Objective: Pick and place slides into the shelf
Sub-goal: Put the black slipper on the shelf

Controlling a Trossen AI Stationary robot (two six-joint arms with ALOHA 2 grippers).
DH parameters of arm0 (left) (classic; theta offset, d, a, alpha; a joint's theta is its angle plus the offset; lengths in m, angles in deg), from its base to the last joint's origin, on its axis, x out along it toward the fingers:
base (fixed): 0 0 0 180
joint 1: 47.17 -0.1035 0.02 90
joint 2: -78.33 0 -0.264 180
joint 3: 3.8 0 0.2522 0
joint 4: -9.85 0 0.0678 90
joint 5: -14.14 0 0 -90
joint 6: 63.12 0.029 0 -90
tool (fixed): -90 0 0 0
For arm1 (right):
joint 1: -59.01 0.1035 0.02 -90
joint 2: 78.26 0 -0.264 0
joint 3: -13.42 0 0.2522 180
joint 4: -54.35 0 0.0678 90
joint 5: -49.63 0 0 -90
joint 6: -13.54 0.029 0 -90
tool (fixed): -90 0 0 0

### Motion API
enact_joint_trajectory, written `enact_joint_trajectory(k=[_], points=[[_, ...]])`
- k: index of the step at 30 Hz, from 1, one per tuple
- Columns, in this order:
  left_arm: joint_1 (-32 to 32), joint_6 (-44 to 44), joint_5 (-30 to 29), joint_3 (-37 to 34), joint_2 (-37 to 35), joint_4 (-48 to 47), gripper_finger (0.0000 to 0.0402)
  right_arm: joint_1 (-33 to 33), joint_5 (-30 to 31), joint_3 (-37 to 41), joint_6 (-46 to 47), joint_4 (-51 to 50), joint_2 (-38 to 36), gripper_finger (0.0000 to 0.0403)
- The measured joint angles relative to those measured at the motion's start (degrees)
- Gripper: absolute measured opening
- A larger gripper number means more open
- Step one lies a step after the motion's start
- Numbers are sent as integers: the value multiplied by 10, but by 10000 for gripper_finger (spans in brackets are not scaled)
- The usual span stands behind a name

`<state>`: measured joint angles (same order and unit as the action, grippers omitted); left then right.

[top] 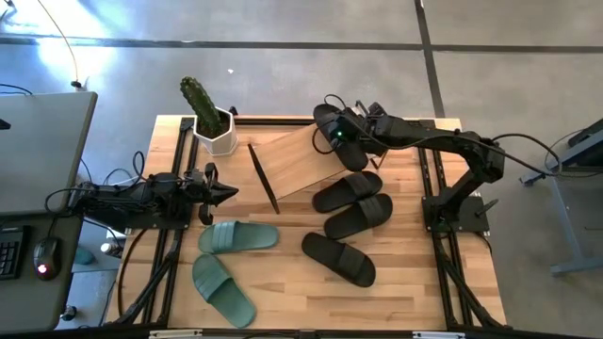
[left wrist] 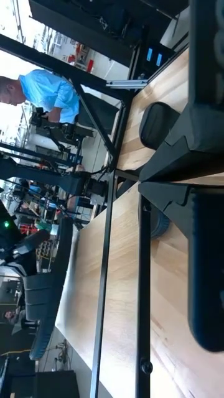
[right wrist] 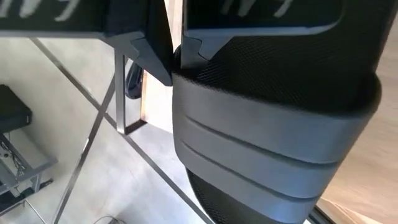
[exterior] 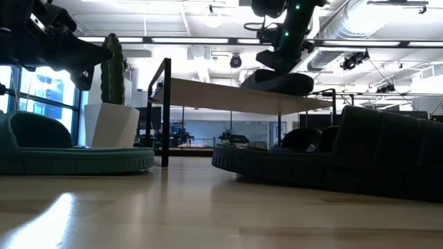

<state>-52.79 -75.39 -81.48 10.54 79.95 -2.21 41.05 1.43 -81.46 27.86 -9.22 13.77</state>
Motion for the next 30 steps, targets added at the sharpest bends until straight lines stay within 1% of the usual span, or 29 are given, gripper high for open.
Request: enact_joint_trajectory(k=[5, 12, 16, 20, 26, 30], points=[[0, 0, 0, 0, 0, 0, 3, 0, 6, 0, 1, -7, 0, 0], [0, 0, 0, 0, 0, 0, 3, 0, -5, 0, -3, -19, 0, 0], [0, 0, 0, 0, 0, 0, 3, 0, -33, 0, -17, -20, 0, 0], [0, 0, 0, 0, 0, 0, 3, 0, -46, 0, -26, -20, 0, 0], [0, 0, 0, 0, 0, 0, 3, -1, -50, 0, -28, -19, 0, 1], [0, 0, 0, 0, 0, 0, 3, -1, -53, 0, -28, -19, 0, 20]])
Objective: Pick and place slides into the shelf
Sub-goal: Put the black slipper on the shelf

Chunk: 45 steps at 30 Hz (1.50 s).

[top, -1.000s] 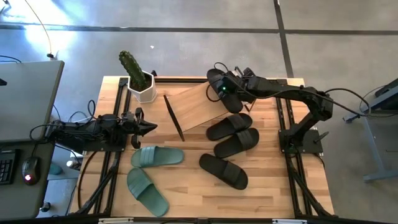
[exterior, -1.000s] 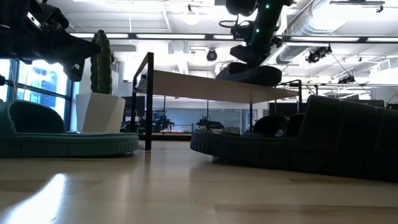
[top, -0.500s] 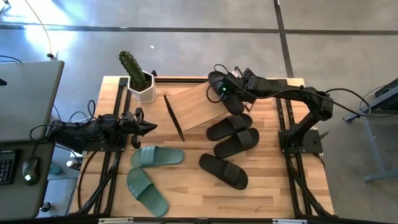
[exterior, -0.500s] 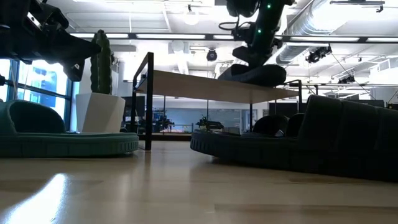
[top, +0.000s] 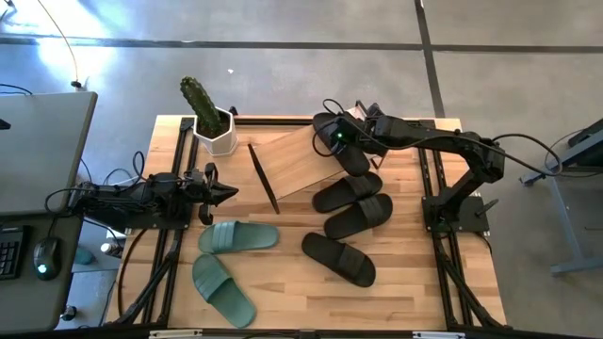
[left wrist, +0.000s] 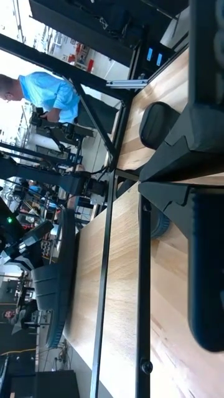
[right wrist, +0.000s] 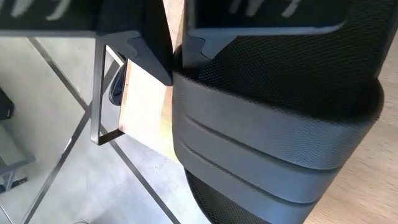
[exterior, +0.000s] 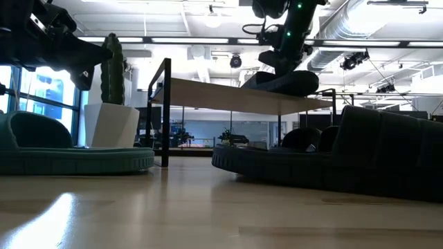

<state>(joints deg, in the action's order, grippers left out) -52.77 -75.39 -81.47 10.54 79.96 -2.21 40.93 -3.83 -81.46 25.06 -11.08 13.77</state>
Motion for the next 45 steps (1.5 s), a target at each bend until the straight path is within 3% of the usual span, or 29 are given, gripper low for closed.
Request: enact_joint_trajectory(k=[7, 13, 23, 30, 39, 45], points=[[0, 0, 0, 0, 0, 0, 3, 0, 3, 0, 4, 0, 0, 80], [0, -3, 0, 0, 0, 7, 3, 1, 12, 0, 4, 0, -3, 100], [0, -178, -5, 0, 0, 85, 3, 1, 7, -58, 5, -36, -3, 101], [0, -241, -29, 0, 0, 127, 3, 1, 6, -112, 14, -100, -3, 102], [0, -342, 102, 8, 2, 287, 3, 20, -17, -220, 16, -210, -24, 101], [0, -317, 140, 108, 80, 278, 3, 28, -56, -237, 51, -212, -85, 101]])
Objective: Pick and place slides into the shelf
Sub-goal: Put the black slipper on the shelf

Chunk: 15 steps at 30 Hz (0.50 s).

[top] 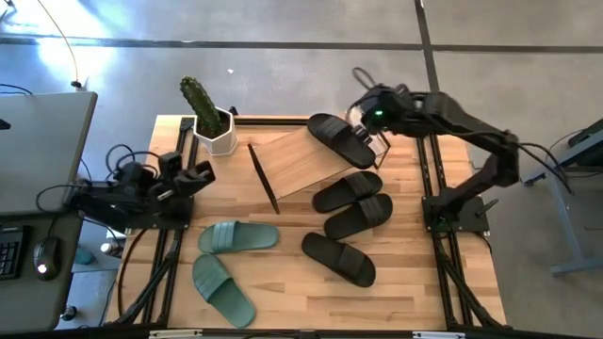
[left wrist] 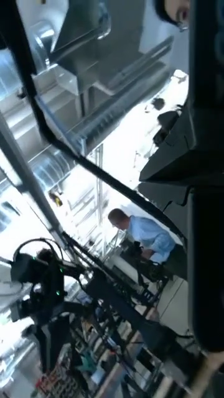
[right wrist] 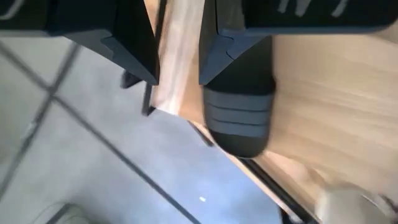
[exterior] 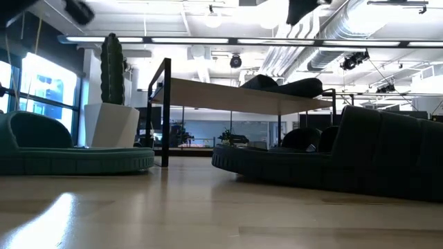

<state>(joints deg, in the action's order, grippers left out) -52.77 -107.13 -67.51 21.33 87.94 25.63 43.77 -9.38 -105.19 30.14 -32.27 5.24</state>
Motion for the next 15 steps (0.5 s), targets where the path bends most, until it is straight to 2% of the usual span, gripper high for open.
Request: enact_joint_trajectory(k=[6, 11, 15], points=[[0, 53, 113, 168, 196, -32, 3, 16, -18, 60, 80, -2, -75, 101], [3, 73, 185, 329, 387, -216, 3, 46, -49, 130, 170, -3, -134, 101], [33, 113, 177, 443, 530, -383, 3, 80, -69, 180, 240, -6, -178, 101]])
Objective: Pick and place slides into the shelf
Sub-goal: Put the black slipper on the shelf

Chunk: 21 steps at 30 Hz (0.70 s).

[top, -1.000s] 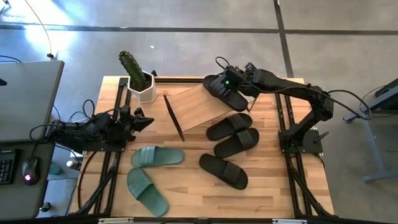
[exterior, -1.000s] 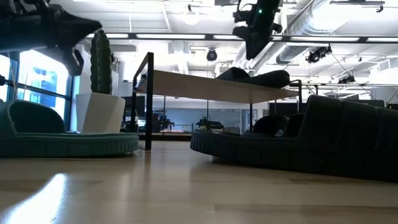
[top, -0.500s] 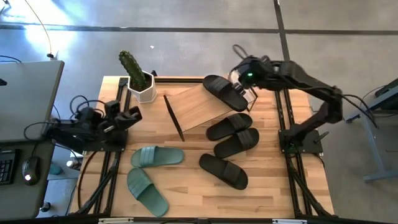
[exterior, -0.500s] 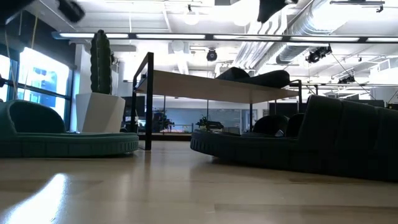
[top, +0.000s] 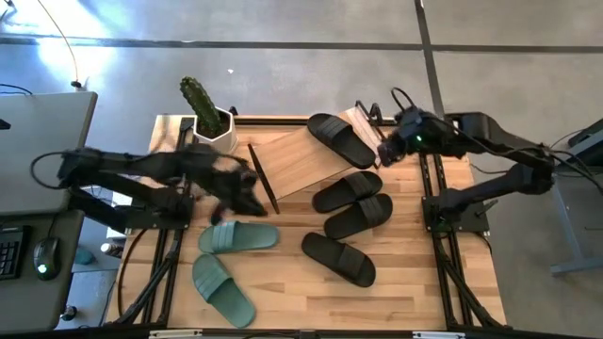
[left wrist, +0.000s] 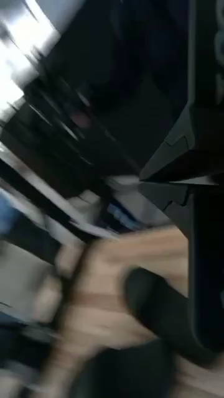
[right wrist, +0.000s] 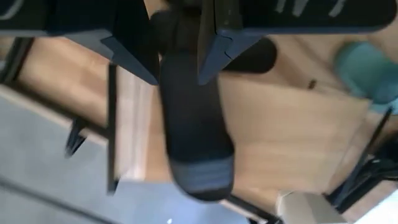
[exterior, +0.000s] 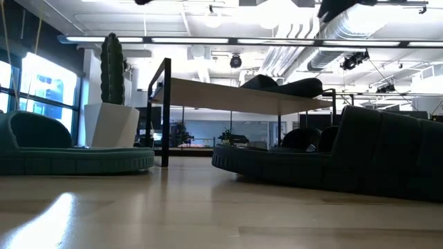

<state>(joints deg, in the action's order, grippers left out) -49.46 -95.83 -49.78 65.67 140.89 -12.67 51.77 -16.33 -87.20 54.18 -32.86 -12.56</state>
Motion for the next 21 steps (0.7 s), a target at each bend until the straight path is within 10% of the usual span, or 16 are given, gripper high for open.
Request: enact_joint_trajectory(k=[12, 21], points=[[120, 26, -237, 240, 315, -157, 3, 88, -20, 100, 134, -50, -116, 101], [123, -66, -146, 302, 475, -65, 3, 123, -65, 165, 150, -49, -177, 101]])
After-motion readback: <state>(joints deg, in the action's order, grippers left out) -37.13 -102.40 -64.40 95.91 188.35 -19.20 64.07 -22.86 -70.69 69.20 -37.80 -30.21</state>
